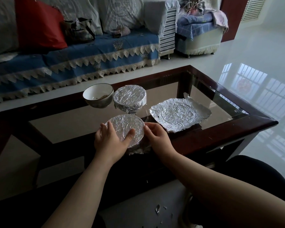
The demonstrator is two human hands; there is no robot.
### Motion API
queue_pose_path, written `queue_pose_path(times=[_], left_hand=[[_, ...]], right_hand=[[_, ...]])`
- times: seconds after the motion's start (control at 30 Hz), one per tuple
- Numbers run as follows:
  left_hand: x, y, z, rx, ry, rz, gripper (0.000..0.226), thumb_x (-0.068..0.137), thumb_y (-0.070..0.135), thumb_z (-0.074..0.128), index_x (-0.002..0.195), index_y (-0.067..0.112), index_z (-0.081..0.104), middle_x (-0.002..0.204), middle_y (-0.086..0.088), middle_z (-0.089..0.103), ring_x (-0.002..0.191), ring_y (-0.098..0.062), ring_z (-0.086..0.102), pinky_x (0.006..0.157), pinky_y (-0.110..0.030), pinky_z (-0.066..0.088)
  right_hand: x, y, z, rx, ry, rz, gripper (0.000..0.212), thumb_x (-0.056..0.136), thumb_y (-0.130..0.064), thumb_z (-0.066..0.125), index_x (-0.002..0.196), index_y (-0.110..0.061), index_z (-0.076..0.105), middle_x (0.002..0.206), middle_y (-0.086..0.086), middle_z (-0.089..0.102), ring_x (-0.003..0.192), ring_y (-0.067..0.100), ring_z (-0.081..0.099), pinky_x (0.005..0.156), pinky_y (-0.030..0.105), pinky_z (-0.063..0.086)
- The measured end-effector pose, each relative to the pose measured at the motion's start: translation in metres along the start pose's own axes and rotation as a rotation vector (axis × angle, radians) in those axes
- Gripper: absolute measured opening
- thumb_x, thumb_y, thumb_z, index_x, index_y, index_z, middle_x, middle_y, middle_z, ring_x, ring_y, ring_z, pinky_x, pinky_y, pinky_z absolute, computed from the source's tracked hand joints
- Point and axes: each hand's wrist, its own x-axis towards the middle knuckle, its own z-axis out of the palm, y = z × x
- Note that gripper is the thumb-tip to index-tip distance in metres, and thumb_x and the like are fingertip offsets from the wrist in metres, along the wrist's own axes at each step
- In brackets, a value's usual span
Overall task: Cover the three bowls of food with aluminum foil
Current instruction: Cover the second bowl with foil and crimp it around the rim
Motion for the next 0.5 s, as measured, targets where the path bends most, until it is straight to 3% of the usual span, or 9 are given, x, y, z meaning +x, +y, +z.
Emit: queue_pose_path(times=[0.2, 0.33, 0.5], left_hand=[[-0.003, -0.004, 0.007, 0.013, 0.057, 0.044, 0.125, 0.061, 0.092, 0.034, 0.152, 0.011, 0.007, 0.159, -0.018, 0.004, 0.145, -0.03, 0.001, 0.117, -0.039, 0.005], [-0.006, -0.003, 0.01, -0.001, 0.088, 0.056, 0.128, 0.05, 0.088, 0.034, 0.152, 0.015, 0.008, 0.159, -0.015, 0.005, 0.144, -0.029, 0.001, 0.117, -0.041, 0.007], [-0.008, -0.002, 0.01, -0.014, 0.106, 0.063, 0.133, 0.045, 0.087, 0.04, 0.152, 0.015, 0.009, 0.159, -0.016, 0.005, 0.144, -0.03, 0.002, 0.117, -0.042, 0.008]], right_hand=[[-0.002, 0.002, 0.007, 0.134, 0.095, 0.085, 0.011, 0.091, -0.026, 0.062, 0.091, -0.014, 0.062, 0.08, -0.004, 0.066, 0.063, -0.002, 0.059, 0.06, 0.015, 0.047], [-0.001, 0.0, 0.011, 0.158, 0.159, 0.135, 0.017, 0.092, -0.026, 0.061, 0.082, -0.013, 0.058, 0.067, -0.001, 0.059, 0.047, 0.0, 0.053, 0.048, 0.017, 0.044], [0.001, -0.001, 0.016, 0.193, 0.206, 0.212, 0.024, 0.092, -0.03, 0.061, 0.074, -0.015, 0.053, 0.057, 0.0, 0.052, 0.042, 0.009, 0.047, 0.044, 0.023, 0.042]])
